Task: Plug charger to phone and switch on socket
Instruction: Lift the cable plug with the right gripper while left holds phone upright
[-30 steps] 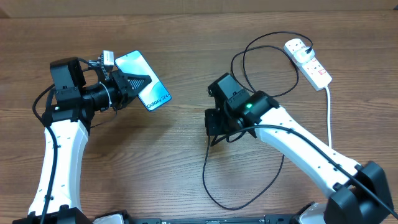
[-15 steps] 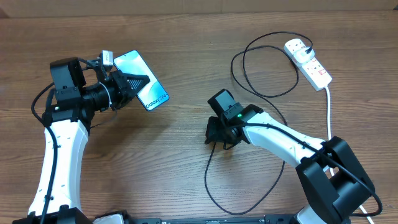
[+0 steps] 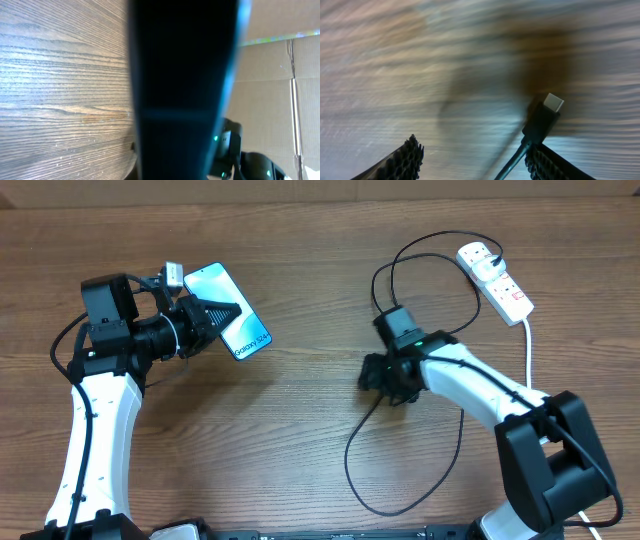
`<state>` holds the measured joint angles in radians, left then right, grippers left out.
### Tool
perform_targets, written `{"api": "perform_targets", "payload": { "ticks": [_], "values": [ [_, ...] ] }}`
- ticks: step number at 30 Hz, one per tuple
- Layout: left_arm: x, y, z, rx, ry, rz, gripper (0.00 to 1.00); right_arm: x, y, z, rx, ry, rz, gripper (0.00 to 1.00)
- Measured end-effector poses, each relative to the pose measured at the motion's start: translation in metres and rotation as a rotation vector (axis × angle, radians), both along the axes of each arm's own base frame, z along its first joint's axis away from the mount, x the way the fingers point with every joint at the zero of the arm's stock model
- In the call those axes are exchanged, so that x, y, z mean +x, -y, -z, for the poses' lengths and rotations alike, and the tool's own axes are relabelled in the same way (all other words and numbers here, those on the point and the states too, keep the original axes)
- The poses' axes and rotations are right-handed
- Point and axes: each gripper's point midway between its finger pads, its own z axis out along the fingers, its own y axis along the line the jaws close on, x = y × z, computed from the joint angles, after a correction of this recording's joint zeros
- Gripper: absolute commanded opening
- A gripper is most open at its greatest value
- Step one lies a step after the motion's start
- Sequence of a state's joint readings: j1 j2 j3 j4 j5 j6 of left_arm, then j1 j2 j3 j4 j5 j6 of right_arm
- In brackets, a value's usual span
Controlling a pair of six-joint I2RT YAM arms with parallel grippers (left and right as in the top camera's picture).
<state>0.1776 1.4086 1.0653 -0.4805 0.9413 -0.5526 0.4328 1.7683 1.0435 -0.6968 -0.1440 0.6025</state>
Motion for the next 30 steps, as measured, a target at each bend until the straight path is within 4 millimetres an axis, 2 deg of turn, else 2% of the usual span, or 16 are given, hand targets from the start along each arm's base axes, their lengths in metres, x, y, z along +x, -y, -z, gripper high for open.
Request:
{"api": "perform_targets", "payload": {
  "ticks": [1, 2, 4, 7, 11, 12, 13, 16, 18, 19, 22, 26, 30],
  "values": [
    [0.000, 0.000, 0.000, 0.002, 0.001, 0.002, 0.04, 0.004, 0.006, 0.000, 0.007, 0.001, 0.006, 0.68],
    [0.000, 0.000, 0.000, 0.003, 0.003, 0.003, 0.04, 0.005, 0.008, 0.000, 0.011, 0.002, 0.005, 0.73],
    [0.000, 0.000, 0.000, 0.004, 0.003, 0.003, 0.04, 0.002, 0.009, 0.000, 0.016, -0.011, -0.014, 0.90],
    [0.000, -0.001, 0.002, 0.011, -0.002, -0.002, 0.04, -0.007, 0.015, 0.002, -0.018, -0.042, -0.018, 0.96],
    [-0.001, -0.002, 0.005, 0.016, -0.017, -0.009, 0.04, -0.007, 0.020, 0.003, -0.047, -0.037, -0.025, 0.97],
    [-0.001, -0.002, 0.005, 0.017, -0.017, -0.010, 0.04, -0.005, 0.020, 0.003, -0.045, -0.030, -0.033, 0.95],
    [-0.001, -0.002, 0.005, 0.018, -0.018, -0.010, 0.04, -0.004, 0.019, 0.002, -0.043, -0.025, -0.030, 0.84],
    [-0.001, -0.002, 0.005, 0.018, -0.018, -0.011, 0.04, 0.010, 0.016, 0.000, -0.019, 0.012, 0.054, 0.61],
    [-0.001, -0.002, 0.005, 0.018, -0.018, -0.011, 0.04, 0.013, 0.020, 0.000, -0.035, 0.017, 0.110, 0.54],
    [-0.001, -0.002, 0.005, 0.018, -0.018, -0.011, 0.04, 0.013, 0.021, 0.000, -0.040, 0.016, 0.116, 0.45],
    [-0.001, -0.003, 0.006, 0.020, -0.021, -0.013, 0.04, 0.016, 0.027, 0.001, -0.062, 0.021, 0.190, 0.43],
    [-0.001, -0.003, 0.006, 0.022, -0.022, -0.016, 0.04, 0.015, 0.029, 0.012, -0.077, -0.003, 0.210, 0.38],
    [-0.001, -0.003, 0.006, 0.022, -0.022, -0.016, 0.04, 0.014, 0.029, 0.013, -0.078, -0.009, 0.221, 0.33]
  ]
}}
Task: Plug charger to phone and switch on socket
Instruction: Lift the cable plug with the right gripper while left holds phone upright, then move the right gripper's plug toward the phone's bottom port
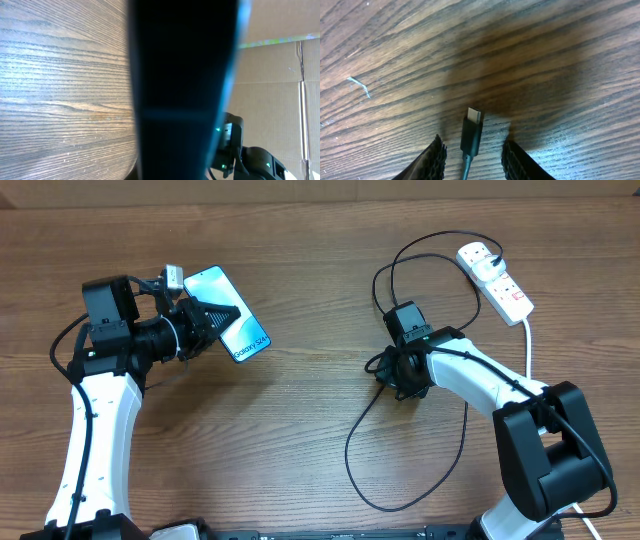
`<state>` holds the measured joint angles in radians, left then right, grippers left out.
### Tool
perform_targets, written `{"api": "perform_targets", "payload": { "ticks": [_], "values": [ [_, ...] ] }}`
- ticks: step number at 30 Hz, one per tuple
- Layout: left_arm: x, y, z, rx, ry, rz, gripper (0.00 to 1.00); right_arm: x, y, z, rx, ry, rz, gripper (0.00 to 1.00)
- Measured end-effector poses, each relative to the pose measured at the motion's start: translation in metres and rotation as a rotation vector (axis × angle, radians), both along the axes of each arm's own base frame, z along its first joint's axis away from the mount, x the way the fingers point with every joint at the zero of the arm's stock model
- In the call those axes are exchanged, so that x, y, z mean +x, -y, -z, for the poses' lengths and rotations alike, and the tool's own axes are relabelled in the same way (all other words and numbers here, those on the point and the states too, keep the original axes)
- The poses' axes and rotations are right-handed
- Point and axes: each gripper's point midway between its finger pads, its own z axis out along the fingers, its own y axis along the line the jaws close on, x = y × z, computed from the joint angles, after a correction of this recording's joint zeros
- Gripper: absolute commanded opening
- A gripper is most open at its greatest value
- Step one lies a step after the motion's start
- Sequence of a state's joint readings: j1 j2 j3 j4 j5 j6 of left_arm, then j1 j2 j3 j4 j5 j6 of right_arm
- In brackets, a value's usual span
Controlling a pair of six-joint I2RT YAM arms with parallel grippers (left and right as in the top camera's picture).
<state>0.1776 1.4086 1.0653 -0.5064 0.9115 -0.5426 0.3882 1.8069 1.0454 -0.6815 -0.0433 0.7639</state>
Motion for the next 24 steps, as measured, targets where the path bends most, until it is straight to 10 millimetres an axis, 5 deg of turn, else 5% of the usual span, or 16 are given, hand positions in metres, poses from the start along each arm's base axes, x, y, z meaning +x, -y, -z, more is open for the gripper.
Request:
{"api": "perform_targets", "payload": {
  "ticks": [9, 24],
  "values": [
    [-0.0001, 0.0000, 0.0000, 0.000, 0.000, 0.000, 0.04, 0.0044, -0.0006, 0.0025, 0.000, 0.007, 0.023, 0.14],
    [-0.0024, 0.0004, 0.0022, -0.003, -0.018, 0.000, 0.04, 0.0019, -0.0061, 0.0024, 0.031, -0.012, 0.016, 0.22]
  ]
}}
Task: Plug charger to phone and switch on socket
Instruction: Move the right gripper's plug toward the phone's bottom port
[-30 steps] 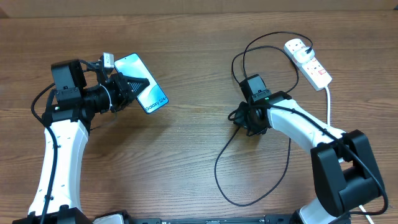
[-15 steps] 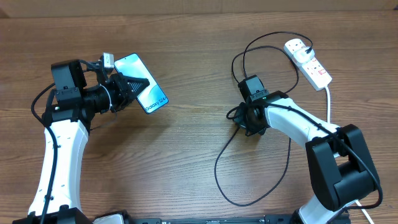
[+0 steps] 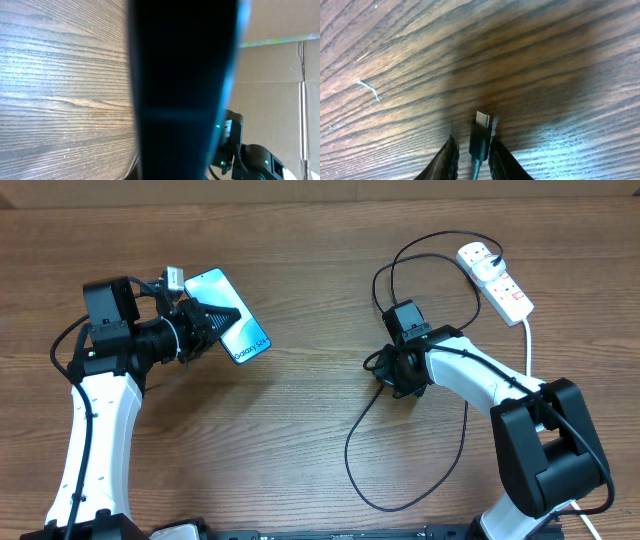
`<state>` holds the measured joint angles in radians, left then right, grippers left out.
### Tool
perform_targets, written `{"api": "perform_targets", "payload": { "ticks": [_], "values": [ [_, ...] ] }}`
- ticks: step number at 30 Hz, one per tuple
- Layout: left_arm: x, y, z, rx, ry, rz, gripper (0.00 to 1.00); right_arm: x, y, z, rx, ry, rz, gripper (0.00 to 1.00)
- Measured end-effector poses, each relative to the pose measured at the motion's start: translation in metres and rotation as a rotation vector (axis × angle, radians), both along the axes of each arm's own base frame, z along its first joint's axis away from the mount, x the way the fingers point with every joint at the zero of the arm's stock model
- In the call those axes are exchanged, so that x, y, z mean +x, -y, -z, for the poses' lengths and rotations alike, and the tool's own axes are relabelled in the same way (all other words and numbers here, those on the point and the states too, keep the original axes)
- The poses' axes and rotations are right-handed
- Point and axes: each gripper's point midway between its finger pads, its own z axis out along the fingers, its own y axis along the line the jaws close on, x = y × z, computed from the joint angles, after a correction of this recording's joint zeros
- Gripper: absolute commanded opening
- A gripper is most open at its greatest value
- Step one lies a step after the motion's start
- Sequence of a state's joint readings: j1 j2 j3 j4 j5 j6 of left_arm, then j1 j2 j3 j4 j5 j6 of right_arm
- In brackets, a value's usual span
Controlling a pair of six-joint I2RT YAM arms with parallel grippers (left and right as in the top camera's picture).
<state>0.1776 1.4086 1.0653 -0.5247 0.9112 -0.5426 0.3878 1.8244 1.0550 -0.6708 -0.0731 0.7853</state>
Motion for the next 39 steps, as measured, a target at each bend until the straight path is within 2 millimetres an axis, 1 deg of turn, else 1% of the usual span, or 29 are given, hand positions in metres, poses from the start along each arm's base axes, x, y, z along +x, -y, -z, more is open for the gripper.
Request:
{"api": "perform_targets", "payload": {
  "ticks": [3, 8, 9, 11, 15, 16, 17, 21, 24, 26, 28, 29, 30, 31, 33, 34, 35, 36, 39],
  "values": [
    [0.000, 0.000, 0.000, 0.000, 0.000, 0.000, 0.04, -0.001, 0.000, 0.000, 0.003, -0.006, -0.001, 0.17],
    [0.000, 0.000, 0.000, 0.000, -0.001, 0.000, 0.04, -0.002, 0.000, 0.001, 0.002, -0.011, -0.002, 0.16],
    [0.000, 0.000, 0.000, 0.000, -0.001, 0.000, 0.04, -0.002, 0.000, 0.001, 0.002, -0.011, -0.001, 0.15],
    [0.000, 0.000, 0.000, 0.000, -0.001, 0.000, 0.04, -0.003, 0.000, 0.001, 0.001, -0.012, -0.001, 0.11],
    [0.000, 0.000, 0.000, 0.000, -0.001, 0.000, 0.04, -0.003, 0.000, 0.001, 0.002, -0.016, -0.001, 0.09],
    [0.000, 0.000, 0.000, 0.000, -0.001, 0.000, 0.04, -0.003, 0.000, 0.001, 0.003, -0.015, -0.002, 0.04],
    [0.000, 0.000, 0.000, 0.000, -0.001, 0.000, 0.04, -0.003, 0.000, 0.001, 0.002, -0.016, -0.002, 0.04],
    [0.000, 0.000, 0.000, 0.000, -0.002, 0.000, 0.04, -0.003, -0.002, 0.001, 0.010, -0.017, -0.003, 0.04],
    [0.000, 0.000, 0.000, -0.001, -0.002, 0.000, 0.04, -0.005, -0.006, 0.001, 0.042, -0.031, -0.006, 0.04],
    [-0.001, 0.001, -0.001, -0.007, 0.000, 0.006, 0.04, -0.007, -0.014, -0.001, 0.108, -0.057, -0.030, 0.04],
    [-0.001, 0.005, -0.006, -0.029, 0.022, 0.028, 0.04, -0.007, -0.025, -0.009, 0.206, -0.071, -0.074, 0.04],
    [0.000, 0.007, -0.011, -0.043, 0.043, 0.043, 0.04, -0.005, -0.034, -0.017, 0.285, -0.070, -0.113, 0.04],
    [0.001, 0.012, -0.022, -0.080, 0.085, 0.077, 0.04, -0.004, -0.041, -0.026, 0.354, -0.066, -0.148, 0.04],
    [0.001, 0.016, -0.030, -0.116, 0.106, 0.099, 0.04, -0.004, -0.052, -0.042, 0.456, -0.047, -0.211, 0.04],
    [-0.002, 0.024, -0.051, -0.214, 0.131, 0.150, 0.04, -0.010, -0.066, -0.076, 0.625, -0.001, -0.323, 0.04],
    [-0.004, 0.027, -0.059, -0.258, 0.126, 0.167, 0.04, -0.017, -0.076, -0.109, 0.752, 0.055, -0.418, 0.04],
    [-0.006, 0.029, -0.063, -0.290, 0.110, 0.177, 0.04, -0.021, -0.079, -0.123, 0.802, 0.083, -0.457, 0.04],
    [-0.007, 0.030, -0.065, -0.311, 0.092, 0.181, 0.04, -0.027, -0.084, -0.144, 0.866, 0.120, -0.511, 0.04],
    [-0.009, 0.031, -0.067, -0.350, 0.045, 0.178, 0.04, -0.046, -0.091, -0.189, 0.980, 0.206, -0.626, 0.04]
  ]
}}
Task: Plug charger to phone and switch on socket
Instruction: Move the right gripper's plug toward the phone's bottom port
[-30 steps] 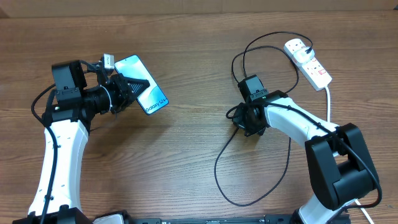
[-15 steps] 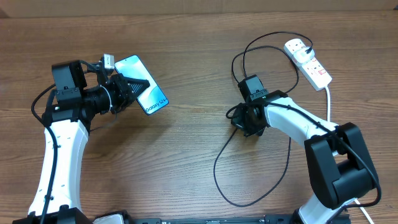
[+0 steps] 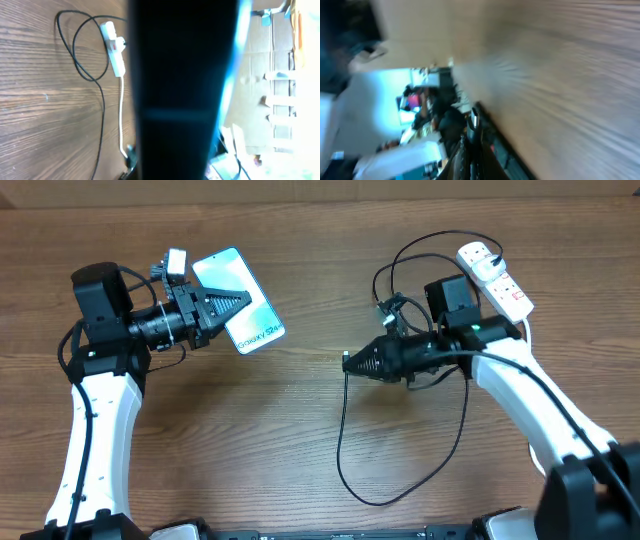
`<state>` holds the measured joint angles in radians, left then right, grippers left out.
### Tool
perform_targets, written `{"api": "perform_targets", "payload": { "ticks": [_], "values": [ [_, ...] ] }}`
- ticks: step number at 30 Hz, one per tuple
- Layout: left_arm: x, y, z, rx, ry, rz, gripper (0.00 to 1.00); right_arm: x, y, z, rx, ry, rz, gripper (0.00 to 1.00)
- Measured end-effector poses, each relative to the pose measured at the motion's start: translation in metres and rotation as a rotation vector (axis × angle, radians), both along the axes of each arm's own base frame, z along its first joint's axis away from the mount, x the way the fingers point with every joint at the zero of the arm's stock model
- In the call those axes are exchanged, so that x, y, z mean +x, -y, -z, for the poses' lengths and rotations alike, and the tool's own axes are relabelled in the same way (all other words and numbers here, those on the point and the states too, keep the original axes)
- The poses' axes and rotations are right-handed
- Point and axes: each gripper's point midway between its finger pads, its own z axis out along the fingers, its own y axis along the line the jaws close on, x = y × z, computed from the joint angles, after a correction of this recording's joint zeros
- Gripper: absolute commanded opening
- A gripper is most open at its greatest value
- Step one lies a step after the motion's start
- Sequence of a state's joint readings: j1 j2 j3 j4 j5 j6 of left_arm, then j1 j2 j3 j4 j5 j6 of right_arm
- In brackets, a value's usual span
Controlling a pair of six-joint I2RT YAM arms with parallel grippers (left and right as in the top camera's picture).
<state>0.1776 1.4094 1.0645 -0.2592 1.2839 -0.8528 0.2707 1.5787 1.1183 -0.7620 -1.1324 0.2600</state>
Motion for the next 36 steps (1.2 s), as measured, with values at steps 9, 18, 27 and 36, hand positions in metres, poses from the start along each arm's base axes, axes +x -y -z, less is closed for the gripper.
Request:
{"api": "perform_targets", "payload": {
  "ticks": [9, 18, 27, 36],
  "values": [
    [-0.014, 0.029, -0.011, -0.043, 0.017, 0.124, 0.04, -0.085, -0.044, -0.074, 0.167, 0.346, -0.301, 0.04],
    [-0.038, 0.061, -0.023, -0.085, 0.073, 0.292, 0.04, -0.082, -0.049, -0.075, 0.159, 0.355, -0.290, 0.04],
    [-0.039, 0.061, -0.023, -0.097, 0.069, 0.310, 0.04, -0.068, -0.054, -0.080, 0.146, 0.331, -0.224, 0.04],
    [-0.039, 0.061, -0.023, -0.097, 0.069, 0.310, 0.04, -0.065, -0.058, -0.085, 0.164, 0.292, -0.210, 0.04]
  ]
}}
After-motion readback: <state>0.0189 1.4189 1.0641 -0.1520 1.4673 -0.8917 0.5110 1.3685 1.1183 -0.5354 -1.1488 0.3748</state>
